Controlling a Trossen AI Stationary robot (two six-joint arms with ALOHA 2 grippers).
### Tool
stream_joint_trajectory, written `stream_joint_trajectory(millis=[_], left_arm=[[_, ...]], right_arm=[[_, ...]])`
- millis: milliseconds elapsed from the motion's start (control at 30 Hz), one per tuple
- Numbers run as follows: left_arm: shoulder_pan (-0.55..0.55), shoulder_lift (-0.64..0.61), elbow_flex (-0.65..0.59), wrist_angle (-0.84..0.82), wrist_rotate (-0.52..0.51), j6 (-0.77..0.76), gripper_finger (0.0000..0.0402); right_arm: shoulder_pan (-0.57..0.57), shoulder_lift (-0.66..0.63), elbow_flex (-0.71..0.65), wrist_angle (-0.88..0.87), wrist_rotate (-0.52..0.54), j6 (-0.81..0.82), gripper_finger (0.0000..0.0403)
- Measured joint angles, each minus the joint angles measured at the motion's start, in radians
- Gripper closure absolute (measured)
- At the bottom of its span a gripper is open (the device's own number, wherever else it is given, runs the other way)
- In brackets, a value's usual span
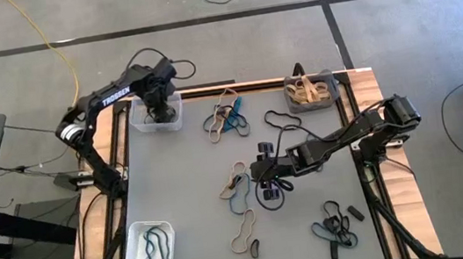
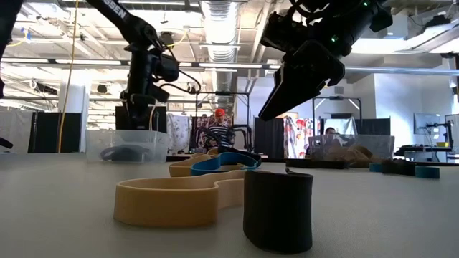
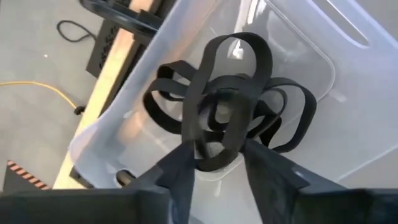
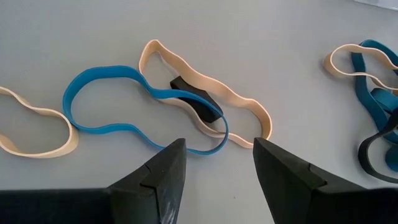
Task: Sort rubber bands into baskets
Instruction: Put the black rubber band into the transparent bin, then put the blue rubber band into the white bin
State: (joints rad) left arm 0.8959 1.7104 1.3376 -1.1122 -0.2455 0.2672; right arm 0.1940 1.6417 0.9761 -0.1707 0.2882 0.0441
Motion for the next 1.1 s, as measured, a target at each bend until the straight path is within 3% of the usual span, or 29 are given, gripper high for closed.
stream_joint_trajectory(millis=[267,500,767,1100], left_arm=[[-0.002,-0.078,0.000,0.002,0.022,-0.027,0.0240],[-0.093,-0.132,0.000,0.004,0.250,-0.051,0.0239],[-0.393,-0.121,0.000,0.060,0.311,-0.065,0.0239],[-0.791,-0.109,0.000,0.307,0.312,-0.076,0.0239]], right_arm=[[0.000,0.000,0.000,0.000,0.000,0.000,0.0186],[0.000,0.000,0.000,0.000,0.000,0.000,0.0186],[0.000,0.000,0.000,0.000,0.000,0.003,0.0186],[0.000,0.000,0.000,0.000,0.000,0.008,0.0186]])
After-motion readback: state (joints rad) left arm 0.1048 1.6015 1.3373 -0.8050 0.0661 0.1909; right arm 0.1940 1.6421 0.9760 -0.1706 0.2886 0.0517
